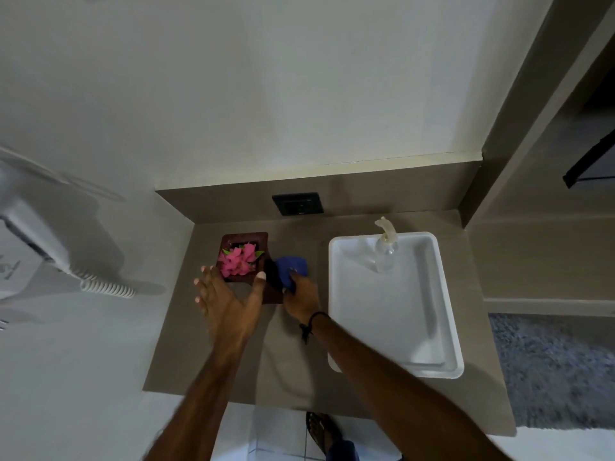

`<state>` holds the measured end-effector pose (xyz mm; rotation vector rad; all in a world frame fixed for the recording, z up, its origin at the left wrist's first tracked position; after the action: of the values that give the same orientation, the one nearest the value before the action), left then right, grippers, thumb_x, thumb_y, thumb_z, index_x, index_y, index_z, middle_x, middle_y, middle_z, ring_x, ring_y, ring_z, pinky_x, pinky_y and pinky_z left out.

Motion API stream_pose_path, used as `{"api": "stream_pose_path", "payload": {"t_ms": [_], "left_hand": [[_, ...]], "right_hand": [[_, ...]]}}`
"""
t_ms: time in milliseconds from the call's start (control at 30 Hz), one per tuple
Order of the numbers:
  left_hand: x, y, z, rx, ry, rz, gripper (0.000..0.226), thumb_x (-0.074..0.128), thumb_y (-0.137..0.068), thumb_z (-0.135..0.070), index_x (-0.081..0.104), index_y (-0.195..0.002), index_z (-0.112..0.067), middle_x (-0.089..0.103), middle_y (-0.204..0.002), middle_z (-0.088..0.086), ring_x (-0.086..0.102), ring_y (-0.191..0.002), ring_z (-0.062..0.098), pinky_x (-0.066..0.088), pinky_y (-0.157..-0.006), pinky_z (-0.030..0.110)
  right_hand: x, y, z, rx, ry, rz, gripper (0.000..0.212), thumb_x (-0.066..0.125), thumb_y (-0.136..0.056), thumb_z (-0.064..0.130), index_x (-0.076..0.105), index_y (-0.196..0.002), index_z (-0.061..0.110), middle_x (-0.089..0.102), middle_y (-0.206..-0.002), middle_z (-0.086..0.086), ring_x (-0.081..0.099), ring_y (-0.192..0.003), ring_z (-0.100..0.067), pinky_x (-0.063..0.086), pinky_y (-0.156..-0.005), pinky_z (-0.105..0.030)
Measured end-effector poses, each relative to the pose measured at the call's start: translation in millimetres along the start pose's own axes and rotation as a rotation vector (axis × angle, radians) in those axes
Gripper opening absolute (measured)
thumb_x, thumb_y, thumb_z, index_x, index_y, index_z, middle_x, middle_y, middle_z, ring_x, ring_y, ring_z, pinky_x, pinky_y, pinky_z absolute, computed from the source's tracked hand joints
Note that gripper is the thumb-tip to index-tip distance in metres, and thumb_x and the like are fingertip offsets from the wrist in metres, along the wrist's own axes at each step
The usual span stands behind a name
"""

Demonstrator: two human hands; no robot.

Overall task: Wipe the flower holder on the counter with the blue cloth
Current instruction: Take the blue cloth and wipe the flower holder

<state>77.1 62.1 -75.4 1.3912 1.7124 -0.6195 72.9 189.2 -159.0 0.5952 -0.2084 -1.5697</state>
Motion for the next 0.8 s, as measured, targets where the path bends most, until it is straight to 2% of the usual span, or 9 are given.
{"api": "stream_pose_path", "payload": {"t_ms": [133,233,300,367,500,567,667,733,800], "left_hand": [[-1.1,3.0,-1.0,0.027,0.005,-0.002,0.109,0.058,-0.088,-0.065,0.004,-0.165,-0.011,0.000,-0.175,0.010,-0.009,-0.162,0.027,-0.006,-0.129,0.045],[-1.9,3.1,-1.7,0.035,0.020,-0.006,0.107,0.059,-0.088,-0.065,0.008,-0.164,-0.010,0.002,-0.175,0.011,-0.008,-0.162,0.027,-0.005,-0.129,0.046],[-1.7,2.5,-2.8,0.029,0.030,-0.006,0.108,0.060,-0.087,-0.063,0.008,-0.164,-0.008,0.003,-0.175,0.012,-0.008,-0.162,0.027,-0.005,-0.130,0.046],[-1.1,2.2,-3.1,0.026,0.034,-0.007,0.109,0.062,-0.087,-0.062,0.007,-0.164,-0.007,0.004,-0.175,0.012,-0.007,-0.162,0.028,-0.004,-0.130,0.047],[-0.6,2.7,-2.8,0.012,0.035,-0.011,0.112,0.062,-0.087,-0.063,0.003,-0.165,-0.009,0.002,-0.175,0.010,-0.007,-0.162,0.027,-0.002,-0.130,0.046],[-0.3,2.9,-1.8,0.011,0.034,-0.009,0.112,0.061,-0.087,-0.064,0.001,-0.164,-0.010,0.000,-0.176,0.009,-0.008,-0.162,0.026,-0.003,-0.130,0.045],[0.0,2.1,-0.1,0.009,0.035,-0.006,0.111,0.060,-0.087,-0.064,0.000,-0.164,-0.011,-0.001,-0.176,0.008,-0.008,-0.162,0.025,-0.004,-0.130,0.043],[0.6,1.8,-0.1,0.005,0.033,-0.005,0.111,0.060,-0.087,-0.064,0.001,-0.164,-0.011,0.000,-0.176,0.009,-0.007,-0.162,0.026,-0.004,-0.130,0.044],[1.2,3.0,-0.8,0.007,0.039,-0.006,0.111,0.061,-0.087,-0.064,0.002,-0.165,-0.010,0.000,-0.176,0.009,-0.007,-0.162,0.027,-0.003,-0.130,0.045]], "right_hand": [[1.1,1.6,9.6,0.018,-0.165,0.024,0.043,0.053,-0.094,0.005,0.056,-0.137,0.004,0.065,-0.129,-0.019,0.064,-0.111,-0.029,0.050,-0.089,-0.030],[-0.9,11.4,18.4,0.061,-0.521,0.050,0.056,0.059,-0.092,0.007,0.047,-0.147,0.012,0.064,-0.118,0.003,0.066,-0.100,-0.016,0.056,-0.090,-0.034],[-0.5,16.9,20.6,0.030,-0.604,0.039,0.059,0.058,-0.093,0.009,0.043,-0.150,0.014,0.061,-0.123,0.003,0.065,-0.101,-0.014,0.055,-0.095,-0.036],[3.9,23.0,17.5,-0.041,-0.491,0.005,0.054,0.053,-0.097,0.011,0.044,-0.150,0.014,0.059,-0.137,-0.009,0.064,-0.114,-0.024,0.052,-0.104,-0.044],[17.3,25.2,-1.3,-0.150,-0.184,0.012,0.062,0.046,-0.102,0.007,0.023,-0.159,0.017,0.060,-0.135,-0.013,0.064,-0.113,-0.030,0.051,-0.094,-0.026],[17.1,17.2,-12.5,-0.147,-0.039,0.035,0.064,0.043,-0.103,0.007,0.015,-0.160,0.017,0.054,-0.142,-0.017,0.061,-0.117,-0.032,0.047,-0.097,-0.030],[10.7,3.8,-19.2,-0.057,0.000,0.050,0.060,0.044,-0.102,0.009,0.023,-0.158,0.013,0.049,-0.147,-0.020,0.054,-0.130,-0.037,0.044,-0.110,-0.043],[11.0,-1.0,-15.1,0.021,-0.094,0.043,0.054,0.044,-0.104,0.018,0.030,-0.156,0.012,0.054,-0.142,-0.016,0.058,-0.125,-0.036,0.047,-0.104,-0.040],[11.4,0.6,-6.3,0.014,-0.124,0.050,0.055,0.044,-0.103,0.014,0.030,-0.157,0.014,0.056,-0.141,-0.014,0.060,-0.122,-0.034,0.047,-0.098,-0.033]]}}
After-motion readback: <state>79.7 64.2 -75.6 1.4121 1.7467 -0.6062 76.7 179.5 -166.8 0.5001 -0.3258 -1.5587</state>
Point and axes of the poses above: each hand's wrist, its own y-axis away from the middle knuckle, its own x-axis out of the palm, z = x × y, the point moved 2 cm from there along -y, towards the middle knuckle
